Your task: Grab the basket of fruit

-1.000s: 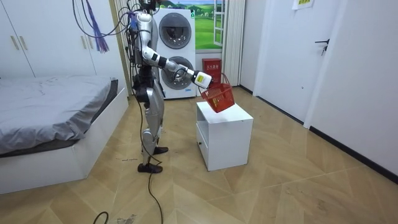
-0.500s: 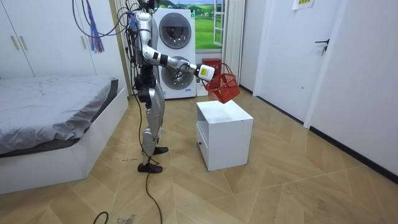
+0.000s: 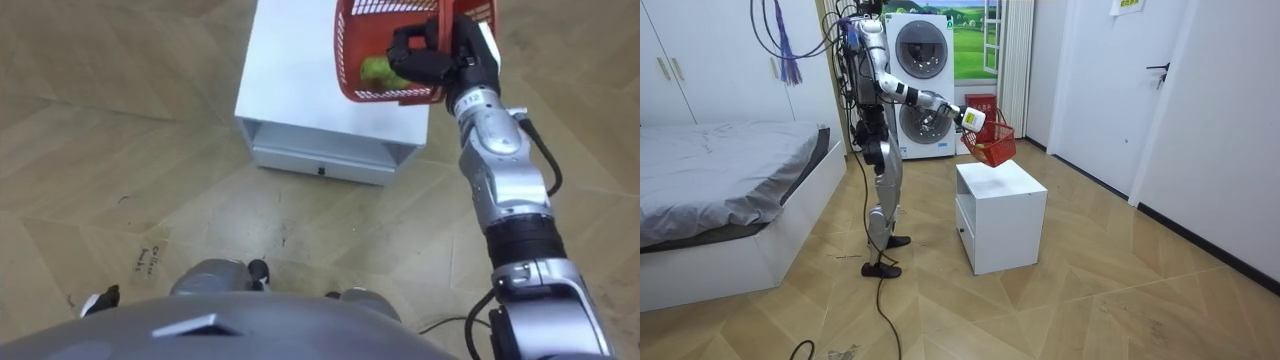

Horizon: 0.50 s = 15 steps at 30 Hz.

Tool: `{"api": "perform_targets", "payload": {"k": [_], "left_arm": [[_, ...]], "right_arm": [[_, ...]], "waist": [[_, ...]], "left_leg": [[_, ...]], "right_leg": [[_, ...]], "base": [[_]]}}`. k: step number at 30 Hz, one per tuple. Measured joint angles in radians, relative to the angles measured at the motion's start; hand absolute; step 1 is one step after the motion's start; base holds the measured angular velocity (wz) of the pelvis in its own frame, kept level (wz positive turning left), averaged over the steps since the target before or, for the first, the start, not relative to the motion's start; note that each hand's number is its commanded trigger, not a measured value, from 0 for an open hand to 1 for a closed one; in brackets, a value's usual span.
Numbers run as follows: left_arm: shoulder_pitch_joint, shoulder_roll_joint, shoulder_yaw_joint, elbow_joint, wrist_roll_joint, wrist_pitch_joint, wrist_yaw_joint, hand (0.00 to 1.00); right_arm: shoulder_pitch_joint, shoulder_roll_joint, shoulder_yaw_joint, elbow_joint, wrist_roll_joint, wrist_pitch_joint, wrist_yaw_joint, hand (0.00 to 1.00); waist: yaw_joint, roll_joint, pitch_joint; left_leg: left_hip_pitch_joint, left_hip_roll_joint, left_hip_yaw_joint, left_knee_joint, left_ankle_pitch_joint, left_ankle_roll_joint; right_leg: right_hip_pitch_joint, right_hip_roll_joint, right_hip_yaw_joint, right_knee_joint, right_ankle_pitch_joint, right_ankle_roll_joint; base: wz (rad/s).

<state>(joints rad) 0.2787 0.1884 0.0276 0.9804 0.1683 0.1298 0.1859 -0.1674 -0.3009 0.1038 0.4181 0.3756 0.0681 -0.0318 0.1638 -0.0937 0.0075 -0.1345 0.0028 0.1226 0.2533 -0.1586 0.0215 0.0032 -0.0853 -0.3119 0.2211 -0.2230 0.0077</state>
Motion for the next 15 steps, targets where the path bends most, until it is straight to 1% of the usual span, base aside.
{"api": "perform_targets", "payload": {"k": [3,4,5,8,10,12,14,15], "left_arm": [[0.0,0.0,0.0,0.0,0.002,0.009,-0.004,0.0],[0.0,0.0,0.0,0.001,0.001,0.016,-0.009,0.0],[0.0,0.0,0.0,0.001,0.001,0.018,-0.02,0.0],[-0.002,0.0,0.0,-0.001,0.001,0.025,-0.038,0.0],[-0.001,0.0,0.0,0.0,0.002,0.025,-0.05,0.0],[-0.004,0.0,-0.001,0.001,0.002,0.036,-0.063,0.0],[-0.007,0.0,-0.001,0.002,0.002,0.041,-0.071,0.0],[-0.007,0.0,-0.001,0.003,0.002,0.043,-0.08,0.0]], "right_arm": [[-0.019,0.0,0.002,0.013,0.01,0.003,-0.001,1.0],[-0.033,0.0,0.003,0.013,0.022,0.01,-0.001,1.0],[-0.05,0.0,0.003,0.014,0.037,0.015,-0.002,1.0],[-0.087,0.0,0.006,0.022,0.06,0.016,-0.012,1.0],[-0.113,0.002,0.01,0.051,0.059,0.016,-0.015,1.0],[-0.136,0.006,0.023,0.104,0.059,0.016,-0.023,1.0],[-0.15,0.012,0.034,0.143,0.056,0.017,-0.029,1.0],[-0.166,0.023,0.034,0.18,0.056,0.019,-0.031,1.0]], "waist": [[0.009,0.001,0.0008],[0.011,0.002,0.001],[0.013,0.003,0.0019],[0.013,0.008,0.0051],[0.021,0.011,0.0065],[0.038,0.015,0.008],[0.037,0.019,0.0088],[0.039,0.02,0.0089]], "left_leg": [[-0.004,-0.003,-0.014,0.0,0.0,0.0],[-0.011,-0.004,-0.019,0.003,0.0,0.0],[-0.018,-0.004,-0.022,0.006,0.0,0.0],[-0.04,-0.007,-0.041,0.018,0.0,0.0],[-0.048,-0.014,-0.045,0.022,0.001,0.001],[-0.051,-0.015,-0.05,0.023,0.001,0.001],[-0.07,-0.015,-0.063,0.034,0.001,0.001],[-0.083,-0.015,-0.072,0.041,0.001,0.001]], "right_leg": [[0.002,-0.001,-0.013,0.0,0.0,0.0],[-0.001,-0.002,-0.02,0.0,0.0,0.001],[-0.006,-0.002,-0.026,0.0,0.0,0.001],[-0.014,-0.002,-0.049,0.0,0.0,0.001],[-0.018,-0.002,-0.052,0.0,-0.002,0.003],[-0.018,-0.003,-0.06,0.0,-0.003,0.004],[-0.024,-0.004,-0.076,0.0,-0.003,0.004],[-0.031,-0.004,-0.078,0.001,-0.003,0.004]], "base": [[0.13],[0.13],[0.15],[0.17],[0.11],[0.07],[0.22],[0.19]]}}
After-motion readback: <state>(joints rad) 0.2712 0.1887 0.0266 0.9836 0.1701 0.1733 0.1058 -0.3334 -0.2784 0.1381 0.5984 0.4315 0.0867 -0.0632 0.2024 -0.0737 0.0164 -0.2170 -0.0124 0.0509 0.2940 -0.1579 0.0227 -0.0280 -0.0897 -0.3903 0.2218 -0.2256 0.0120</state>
